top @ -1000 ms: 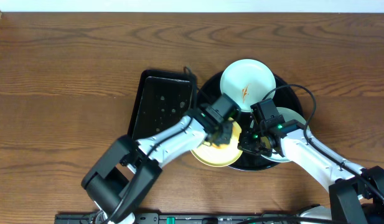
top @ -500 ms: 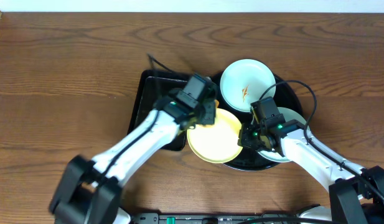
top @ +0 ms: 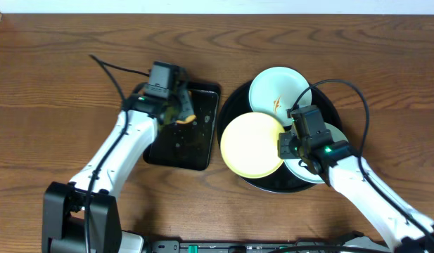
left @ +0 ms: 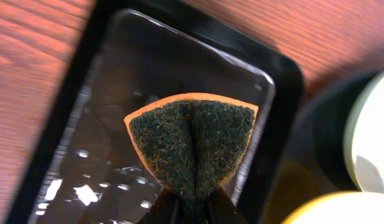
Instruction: Clean dirty plates on tray and stack at the side
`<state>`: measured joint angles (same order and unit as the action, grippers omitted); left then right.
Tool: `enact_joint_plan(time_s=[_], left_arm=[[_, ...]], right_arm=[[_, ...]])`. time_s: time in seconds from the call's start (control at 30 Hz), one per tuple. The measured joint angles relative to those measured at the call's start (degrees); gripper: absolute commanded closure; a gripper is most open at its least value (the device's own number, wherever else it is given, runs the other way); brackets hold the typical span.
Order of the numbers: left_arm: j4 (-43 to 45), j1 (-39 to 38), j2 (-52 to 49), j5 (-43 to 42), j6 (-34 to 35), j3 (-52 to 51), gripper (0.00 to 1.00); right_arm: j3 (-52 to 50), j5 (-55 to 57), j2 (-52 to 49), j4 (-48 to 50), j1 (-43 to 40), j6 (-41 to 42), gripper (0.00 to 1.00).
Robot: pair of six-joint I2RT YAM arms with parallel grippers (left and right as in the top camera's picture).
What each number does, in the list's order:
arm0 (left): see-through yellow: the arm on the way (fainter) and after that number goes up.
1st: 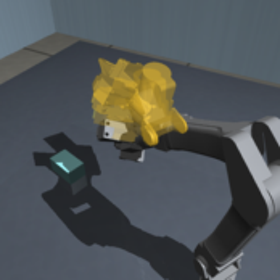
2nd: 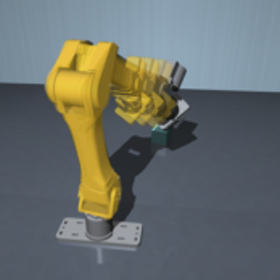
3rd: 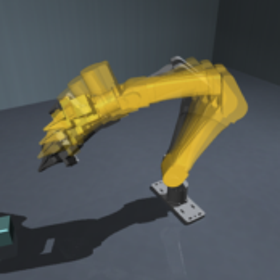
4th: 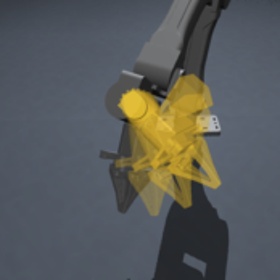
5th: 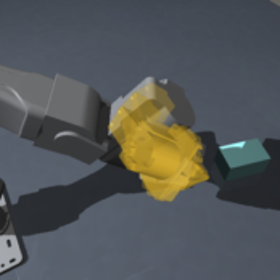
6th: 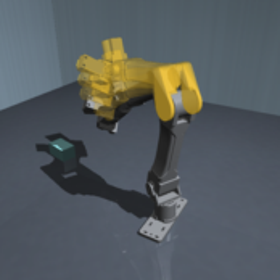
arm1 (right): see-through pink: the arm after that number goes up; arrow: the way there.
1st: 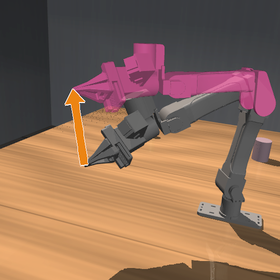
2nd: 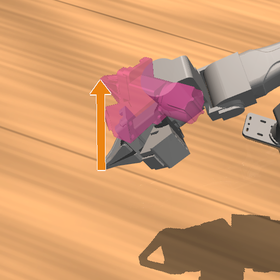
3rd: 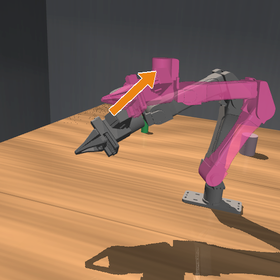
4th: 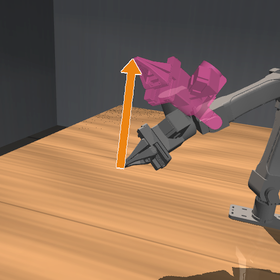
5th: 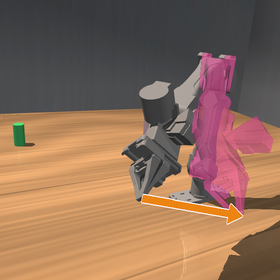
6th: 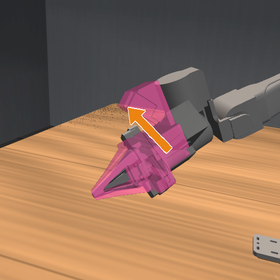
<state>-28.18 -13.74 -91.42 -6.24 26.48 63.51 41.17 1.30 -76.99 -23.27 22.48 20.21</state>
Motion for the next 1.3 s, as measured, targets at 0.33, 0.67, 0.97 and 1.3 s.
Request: enact_joint_plan(time_s=[0.33, 0.67, 0.97, 1.3], left_arm=[[-0.33, 0.66, -5.05, -1.81, -1.25, 0.00, 0.89], [1.42, -2.82, -11.50, -7.41, -1.29, -0.02, 0.89], [4.00, -6.71, -11.65, -9.03, -1.29, -0.02, 0.89], [9.18, -7.43, -11.65, -11.96, -1.18, -0.02, 0.89]], right_arm=[[0.02, 15.50, 4.13, 5.62, 0.00, -10.71, 0.99], [0.02, 21.14, 4.15, 15.02, 0.00, -20.39, 0.99], [0.02, 24.41, 4.15, 19.69, 0.26, -29.57, 0.99], [0.02, 24.63, 4.15, 19.71, 1.88, -31.43, 0.99]])
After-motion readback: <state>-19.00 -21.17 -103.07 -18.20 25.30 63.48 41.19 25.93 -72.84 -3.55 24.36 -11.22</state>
